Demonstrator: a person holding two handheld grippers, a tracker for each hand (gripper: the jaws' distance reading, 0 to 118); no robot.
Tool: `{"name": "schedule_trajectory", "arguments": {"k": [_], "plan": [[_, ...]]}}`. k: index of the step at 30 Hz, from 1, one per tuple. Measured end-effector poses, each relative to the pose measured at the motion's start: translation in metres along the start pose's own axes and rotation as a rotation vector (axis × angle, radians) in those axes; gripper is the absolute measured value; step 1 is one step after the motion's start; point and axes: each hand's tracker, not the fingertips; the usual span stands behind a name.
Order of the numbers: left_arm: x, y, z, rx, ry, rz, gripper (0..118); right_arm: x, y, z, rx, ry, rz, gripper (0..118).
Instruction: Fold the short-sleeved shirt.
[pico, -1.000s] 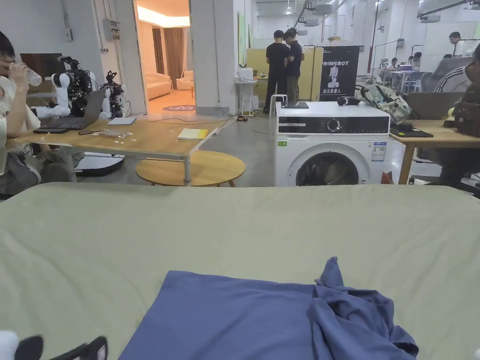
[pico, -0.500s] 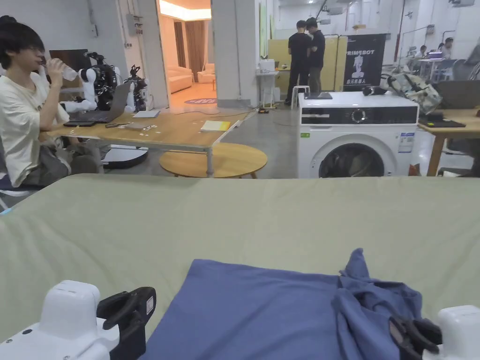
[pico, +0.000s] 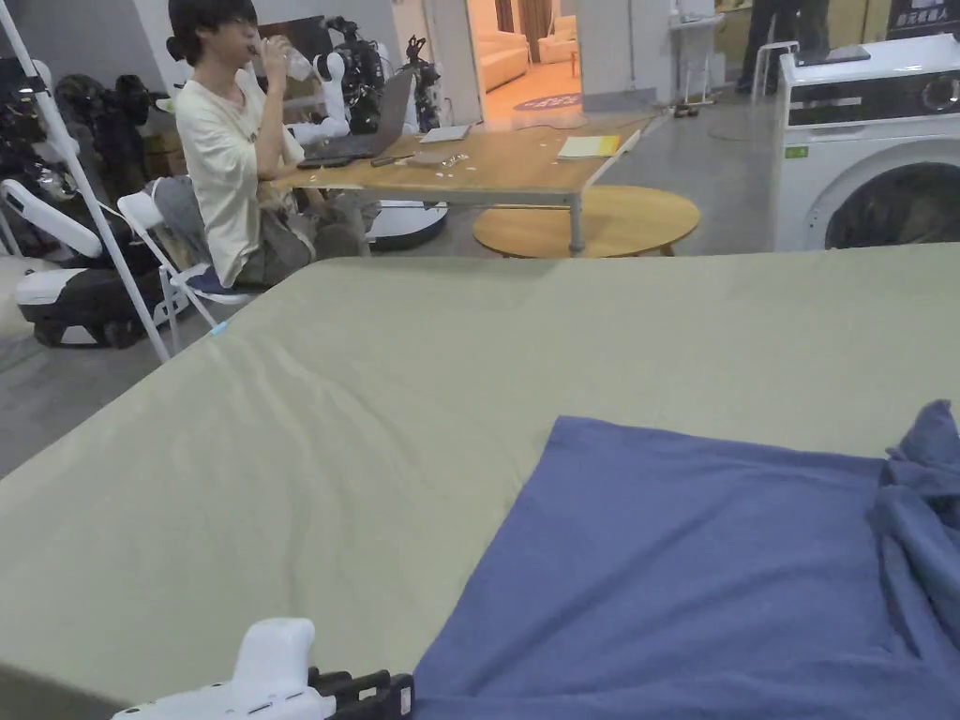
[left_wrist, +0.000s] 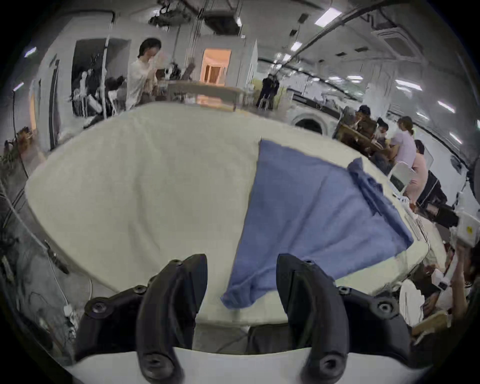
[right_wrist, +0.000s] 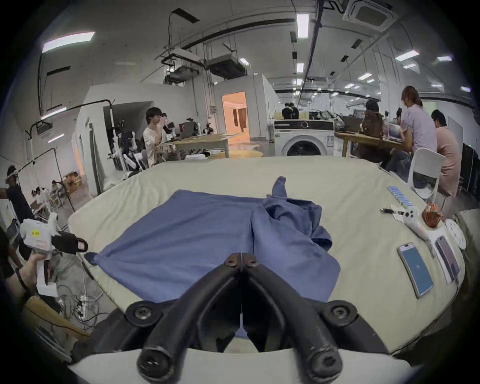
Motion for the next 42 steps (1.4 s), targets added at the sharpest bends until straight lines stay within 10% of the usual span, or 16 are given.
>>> {"name": "schedule_trajectory", "arguments": {"k": [15, 18, 19, 26, 30, 32, 42], "plan": [[0.026, -0.005, -0.041, -0.144, 0.046, -0.107, 2, 0.059, -0.007, 0.014, -0.031, -0.166, -0.092, 0], [0.021, -0.002, -0.042, -0.150, 0.035, -0.086, 2, 0.089, -0.008, -0.002, -0.046, -0.171, -0.137, 71], [0.019, -0.003, -0.042, -0.151, 0.031, -0.080, 2, 0.099, -0.007, -0.011, -0.055, -0.166, -0.168, 76], [0.008, -0.004, -0.044, -0.152, 0.028, -0.075, 2, 0.158, -0.014, -0.111, -0.261, -0.187, -0.356, 70], [0.009, -0.003, -0.043, -0.153, 0.029, -0.074, 2, 0.145, -0.023, -0.126, -0.317, -0.211, -0.262, 41], [0.011, -0.005, -0.041, -0.153, 0.022, -0.066, 2, 0.144, -0.019, -0.120, -0.305, -0.191, -0.274, 0], [0.001, 0.002, -0.013, 0.011, -0.084, 0.058, 2, 0.127, 0.010, -0.069, -0.144, -0.114, -0.286, 0]]}}
